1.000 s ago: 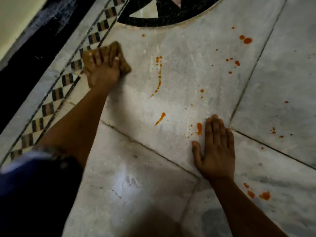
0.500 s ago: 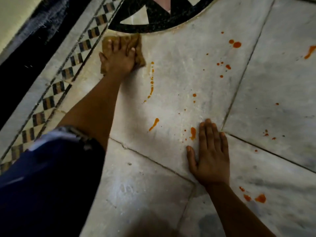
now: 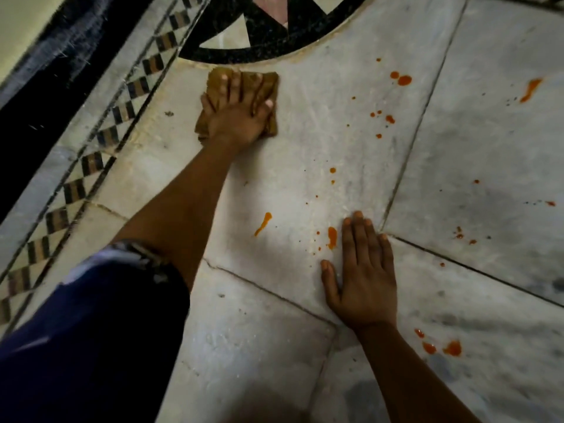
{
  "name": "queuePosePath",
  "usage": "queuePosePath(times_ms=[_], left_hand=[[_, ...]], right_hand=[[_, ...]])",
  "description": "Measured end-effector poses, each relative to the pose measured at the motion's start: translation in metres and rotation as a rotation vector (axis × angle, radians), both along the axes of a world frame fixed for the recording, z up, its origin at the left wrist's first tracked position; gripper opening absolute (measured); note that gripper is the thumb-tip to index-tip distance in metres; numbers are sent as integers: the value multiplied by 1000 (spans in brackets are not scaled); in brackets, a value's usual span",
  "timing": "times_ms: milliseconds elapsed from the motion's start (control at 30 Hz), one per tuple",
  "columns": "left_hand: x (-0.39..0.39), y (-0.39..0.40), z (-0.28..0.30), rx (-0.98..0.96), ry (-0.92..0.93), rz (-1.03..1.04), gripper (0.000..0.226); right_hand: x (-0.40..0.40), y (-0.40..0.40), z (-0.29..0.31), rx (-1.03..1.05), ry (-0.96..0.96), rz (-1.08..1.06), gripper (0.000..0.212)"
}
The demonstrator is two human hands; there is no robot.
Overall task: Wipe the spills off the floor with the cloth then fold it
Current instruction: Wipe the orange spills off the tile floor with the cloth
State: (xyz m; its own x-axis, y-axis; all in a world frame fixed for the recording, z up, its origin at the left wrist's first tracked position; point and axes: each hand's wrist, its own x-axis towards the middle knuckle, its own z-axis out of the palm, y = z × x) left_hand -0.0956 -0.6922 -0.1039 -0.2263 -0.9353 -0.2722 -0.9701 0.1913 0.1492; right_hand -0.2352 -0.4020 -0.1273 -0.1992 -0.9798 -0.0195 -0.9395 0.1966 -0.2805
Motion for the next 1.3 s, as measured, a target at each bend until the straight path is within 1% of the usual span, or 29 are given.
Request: queuePosePath(times_ms=[67, 133, 167, 200, 267, 367, 433, 500, 600, 633, 700, 767, 867, 933, 1000, 1067, 1133, 1167, 1233, 1300], left_hand=[[-1, 32, -4, -58, -10, -122, 59], [21, 80, -5, -101, 3, -281, 63], [35, 98, -4, -99, 14, -299, 65], [47, 105, -3, -93, 17, -273, 66], [55, 87, -2, -61, 3, -169, 63], [30, 32, -3, -23, 7, 1, 58], [11, 10, -3, -13, 5, 47, 60], [4, 15, -3, -9, 8, -5, 62], [27, 83, -3, -53, 1, -213, 67], [42, 107, -3, -49, 11, -231, 69], [68, 122, -2, 3, 27, -155, 67], [75, 101, 1, 31, 44, -41, 59], [53, 57, 5, 74, 141, 134, 50], [34, 55, 6, 90, 158, 164, 49], [18, 84, 5, 98, 161, 73, 48], [16, 139, 1, 63, 91, -109, 51], [33, 188, -2, 5, 51, -272, 58], [46, 197, -4, -27, 38, -306, 61], [62, 181, -7, -98, -4, -312, 64], [62, 144, -8, -133, -49, -231, 65]], right_hand=[[0, 0, 1, -1, -4, 0, 70], [-1, -1, 1, 6, -5, 1, 70], [-1, -1, 2, 6, -9, 0, 70], [-1, -1, 2, 4, -13, -2, 70], [-1, -1, 1, 5, -12, 0, 70], [-1, -2, 0, 3, -9, 7, 70], [-1, -1, 0, 3, -6, 8, 70], [-1, -1, 1, -1, -7, 5, 70], [0, -1, 2, -1, 0, 2, 70], [0, -1, 2, -3, 0, 3, 70], [0, -1, 1, -1, 8, -1, 70], [0, -1, -1, -2, 12, 5, 70], [-1, -1, -2, -21, 26, 8, 70], [0, -1, -2, -25, 25, 7, 70], [-1, -2, -2, -31, 21, 7, 70], [-1, -2, -2, -37, 27, 7, 71], [0, -1, -2, -38, 26, 11, 71], [0, -1, -3, -40, 23, 11, 71], [-1, -1, -4, -45, 20, 5, 71], [-1, 0, -6, -52, 12, 7, 71]])
